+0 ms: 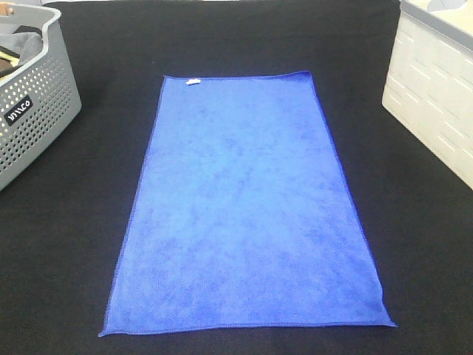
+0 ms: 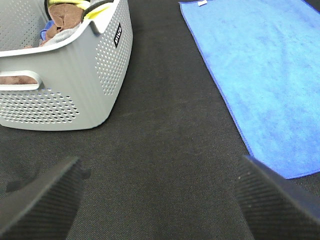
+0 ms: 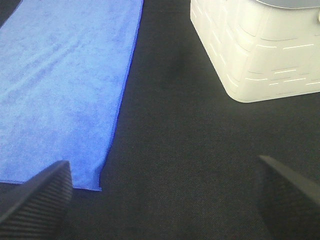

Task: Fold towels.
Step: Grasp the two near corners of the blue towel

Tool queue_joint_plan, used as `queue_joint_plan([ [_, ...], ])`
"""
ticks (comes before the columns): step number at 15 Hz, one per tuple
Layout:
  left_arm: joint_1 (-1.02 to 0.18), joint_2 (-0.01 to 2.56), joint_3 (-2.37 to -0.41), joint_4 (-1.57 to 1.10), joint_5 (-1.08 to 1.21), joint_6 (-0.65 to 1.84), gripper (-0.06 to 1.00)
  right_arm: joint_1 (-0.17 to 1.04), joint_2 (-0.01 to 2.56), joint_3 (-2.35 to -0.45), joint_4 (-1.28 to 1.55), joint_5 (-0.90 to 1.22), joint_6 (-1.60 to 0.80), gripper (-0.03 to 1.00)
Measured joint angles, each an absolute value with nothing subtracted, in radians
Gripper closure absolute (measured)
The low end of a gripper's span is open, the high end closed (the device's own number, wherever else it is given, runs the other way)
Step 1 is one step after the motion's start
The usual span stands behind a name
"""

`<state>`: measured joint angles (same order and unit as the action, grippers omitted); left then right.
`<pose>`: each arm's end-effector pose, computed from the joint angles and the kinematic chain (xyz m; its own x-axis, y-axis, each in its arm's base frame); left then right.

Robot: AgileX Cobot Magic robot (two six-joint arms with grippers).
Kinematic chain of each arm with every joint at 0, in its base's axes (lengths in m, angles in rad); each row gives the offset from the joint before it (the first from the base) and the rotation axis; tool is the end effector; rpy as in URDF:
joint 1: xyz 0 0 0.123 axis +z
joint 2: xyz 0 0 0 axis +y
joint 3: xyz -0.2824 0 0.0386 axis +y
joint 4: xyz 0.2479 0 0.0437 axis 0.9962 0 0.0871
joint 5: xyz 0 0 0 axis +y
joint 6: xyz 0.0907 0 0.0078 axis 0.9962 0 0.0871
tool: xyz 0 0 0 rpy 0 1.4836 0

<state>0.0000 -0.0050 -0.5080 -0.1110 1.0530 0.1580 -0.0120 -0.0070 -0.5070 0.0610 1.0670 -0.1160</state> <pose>-0.0065 -0.0088 0.2804 -0.4239 0.1022 -0.8999 0.1309 0.9901 0.0508 -0.0070 0.0049 0.2787 -0.4436 -0.0810 -0.8925 -0.0743 0.9958 -0.0534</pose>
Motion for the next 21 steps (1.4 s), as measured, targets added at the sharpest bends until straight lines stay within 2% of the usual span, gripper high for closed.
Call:
queue_joint_plan([
  [21, 0.0, -0.005, -0.508, -0.111, 1.053, 0.158, 0.15, -0.012, -0.007, -0.507, 0.061, 1.067, -0.116, 0.05],
])
